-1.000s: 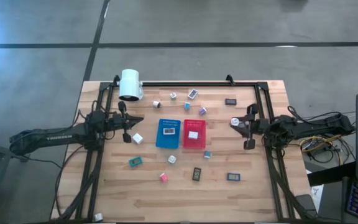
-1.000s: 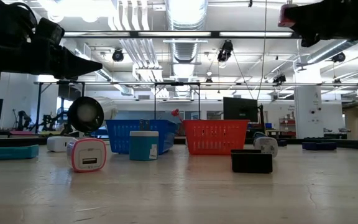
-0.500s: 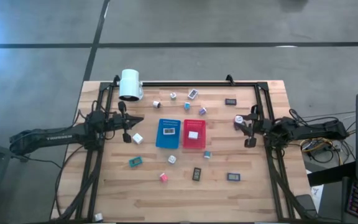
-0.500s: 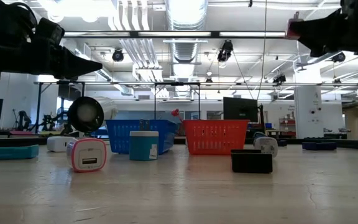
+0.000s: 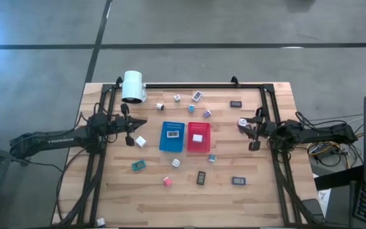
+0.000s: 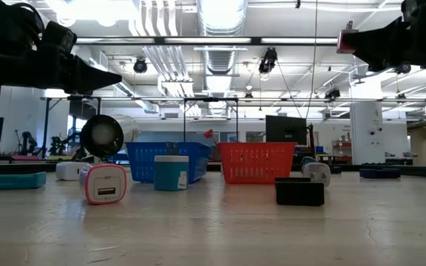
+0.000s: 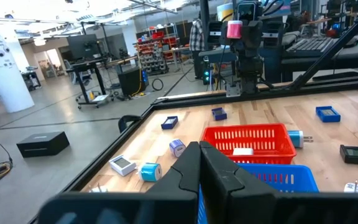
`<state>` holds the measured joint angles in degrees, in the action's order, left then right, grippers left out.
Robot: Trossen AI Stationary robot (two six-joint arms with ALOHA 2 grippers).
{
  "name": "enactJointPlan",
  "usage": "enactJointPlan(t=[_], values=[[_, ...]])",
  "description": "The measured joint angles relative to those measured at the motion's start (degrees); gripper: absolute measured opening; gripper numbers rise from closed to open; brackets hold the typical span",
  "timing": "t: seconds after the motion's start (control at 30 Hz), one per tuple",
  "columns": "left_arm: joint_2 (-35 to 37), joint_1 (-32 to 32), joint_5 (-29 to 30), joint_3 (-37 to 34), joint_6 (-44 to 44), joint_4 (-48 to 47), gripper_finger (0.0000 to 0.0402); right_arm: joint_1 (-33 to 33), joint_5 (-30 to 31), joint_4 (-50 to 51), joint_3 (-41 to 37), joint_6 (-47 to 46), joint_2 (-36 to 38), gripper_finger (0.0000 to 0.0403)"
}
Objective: Pick & Place Office items
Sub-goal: Put the pink charger adapter into the red bin
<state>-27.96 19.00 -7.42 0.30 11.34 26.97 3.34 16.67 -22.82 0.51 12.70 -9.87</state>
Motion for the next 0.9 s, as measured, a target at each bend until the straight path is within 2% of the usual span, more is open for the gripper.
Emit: enactJointPlan(t=[0.9], values=[[0.0, 0.0, 0.0, 0.0, -0.2, 0.0, 0.0007, 0.0, -0.1, 0.3, 0.0, -0.2, -1.6, 0.0127]])
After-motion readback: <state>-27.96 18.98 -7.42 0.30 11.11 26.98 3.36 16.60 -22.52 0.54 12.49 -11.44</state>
